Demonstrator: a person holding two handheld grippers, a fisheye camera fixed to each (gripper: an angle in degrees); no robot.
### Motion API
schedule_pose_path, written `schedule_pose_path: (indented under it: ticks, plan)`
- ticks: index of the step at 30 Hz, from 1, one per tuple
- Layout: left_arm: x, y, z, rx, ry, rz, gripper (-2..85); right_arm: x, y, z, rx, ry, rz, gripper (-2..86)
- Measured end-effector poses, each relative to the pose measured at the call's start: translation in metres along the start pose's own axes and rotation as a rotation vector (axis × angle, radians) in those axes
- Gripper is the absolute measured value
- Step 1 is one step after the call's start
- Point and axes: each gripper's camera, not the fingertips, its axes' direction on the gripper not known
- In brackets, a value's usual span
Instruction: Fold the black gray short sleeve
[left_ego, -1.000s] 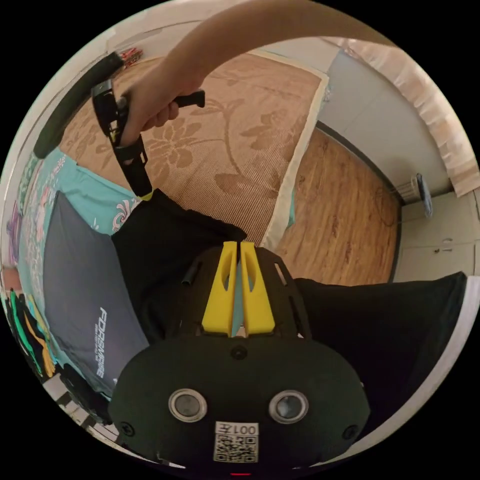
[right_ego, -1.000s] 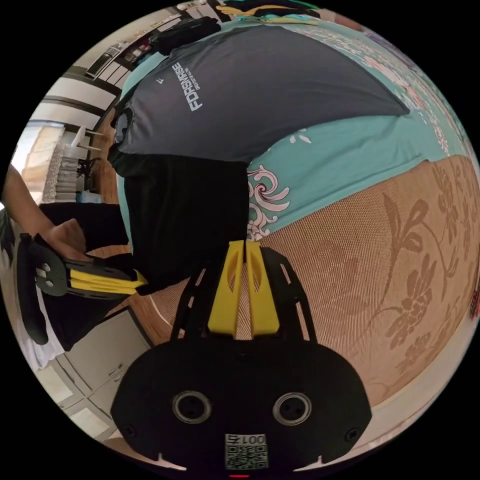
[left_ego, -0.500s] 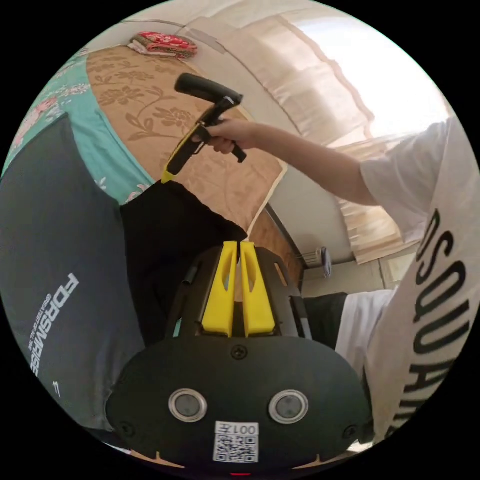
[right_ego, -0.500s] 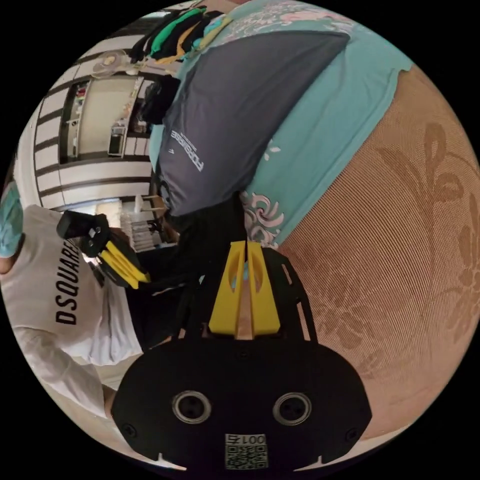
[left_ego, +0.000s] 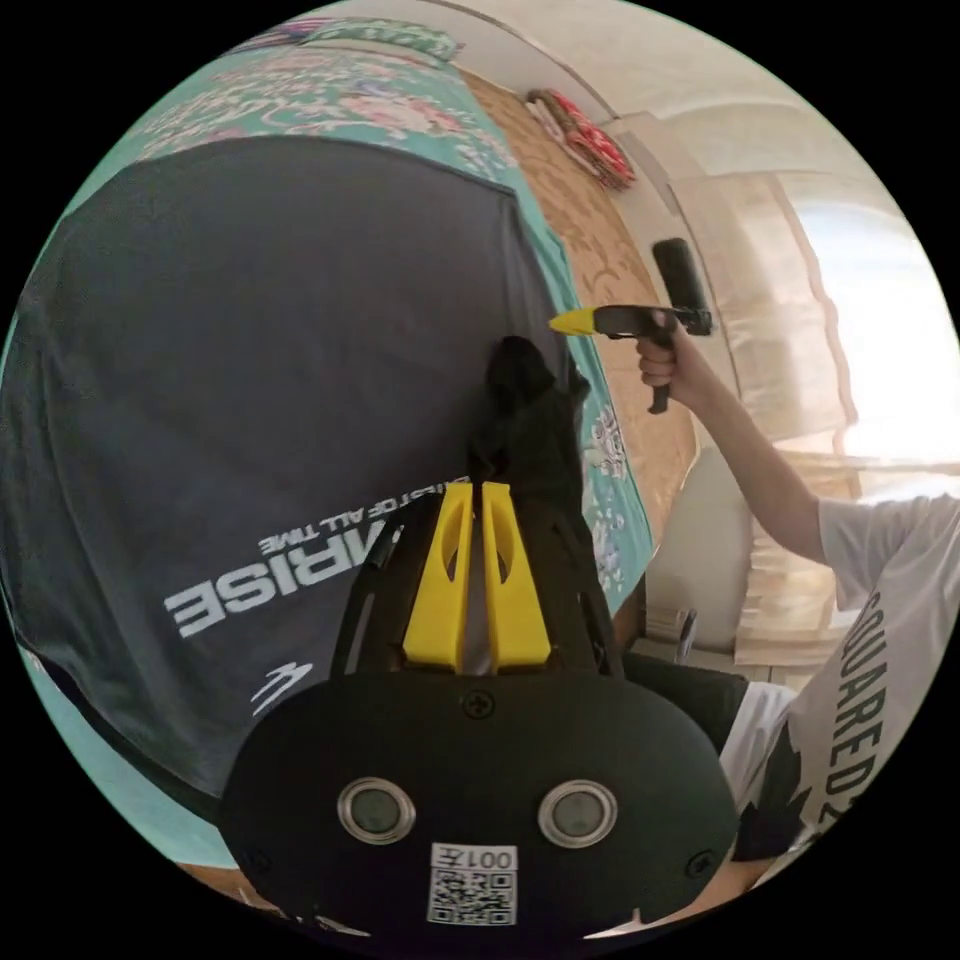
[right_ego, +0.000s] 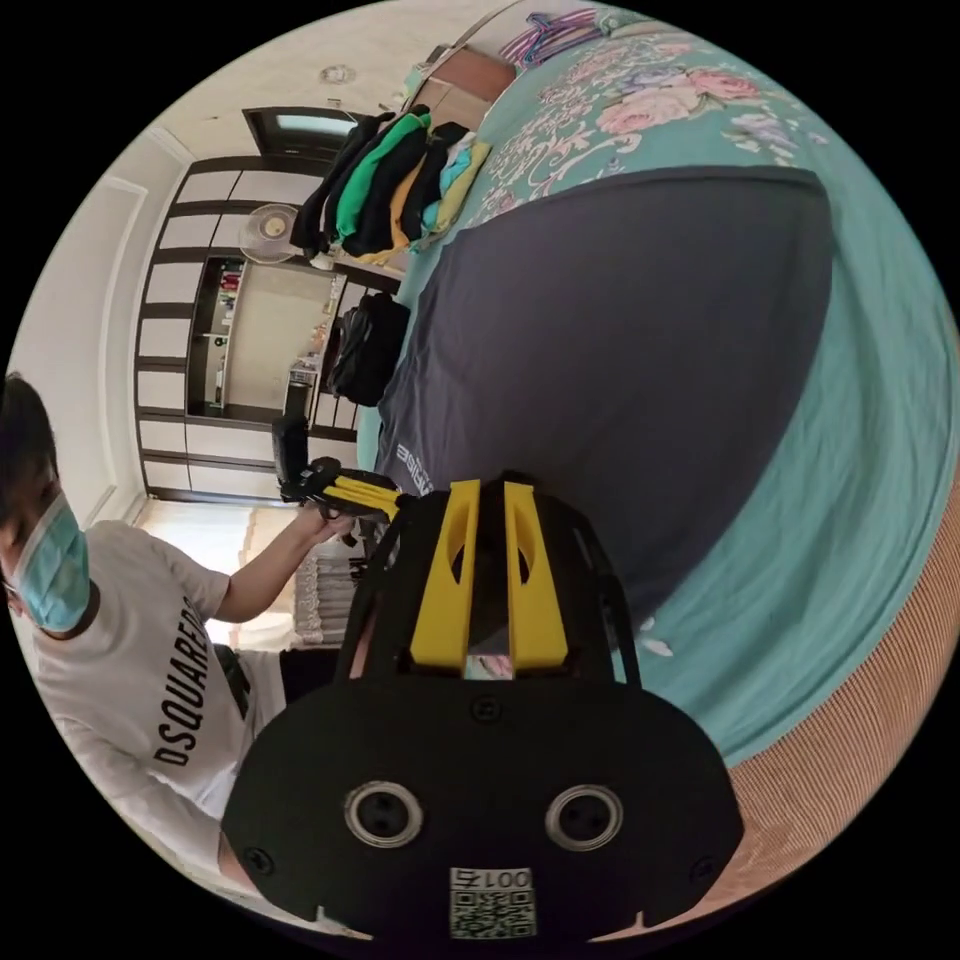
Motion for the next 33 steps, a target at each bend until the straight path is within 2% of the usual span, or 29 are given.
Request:
schedule_pose_path:
  ticks: [4, 9, 13, 17, 21, 24, 28, 30, 32, 33]
  plan:
    - [-0.001, 0.019, -0.043, 0.069, 0.018, -0.102, -0.1, -0.022, 0.022, -0.001, 0.047, 0.215, -0.027, 6.6]
    - [0.024, 0.052, -0.071, 0.098, 0.089, -0.218, 2.7, -0.050, 0.057, 0.032, -0.100, 0.406, -0.114, 8.7]
    - [0.072, 0.073, -0.065, 0.020, 0.213, -0.236, 6.2, -0.074, 0.061, 0.084, -0.212, 0.543, -0.266, 9.1]
    - [0.129, 0.078, -0.046, -0.104, 0.171, -0.207, 6.2, -0.085, 0.055, 0.123, -0.305, 0.707, -0.370, 4.2]
    - [0.160, 0.077, -0.052, -0.113, -0.004, -0.201, 0.7, -0.092, 0.060, 0.125, -0.388, 0.679, -0.403, 2.4]
    - [0.166, 0.083, -0.074, -0.099, 0.077, -0.160, -1.0, -0.082, 0.069, 0.110, -0.393, 0.605, -0.365, 1.7]
    - [0.150, 0.101, -0.109, -0.047, 0.279, -0.181, -1.5, -0.058, 0.079, 0.096, -0.358, 0.471, -0.287, 0.8]
    - [0.148, 0.106, -0.116, -0.043, 0.313, -0.181, -1.5, -0.051, 0.081, 0.097, -0.346, 0.483, -0.266, 0.6]
    - [0.155, 0.111, -0.116, -0.090, 0.254, -0.165, -1.3, -0.047, 0.086, 0.105, -0.386, 0.639, -0.271, 0.5]
    - [0.157, 0.112, -0.115, -0.091, 0.246, -0.164, -1.3, -0.047, 0.087, 0.105, -0.372, 0.628, -0.266, 0.6]
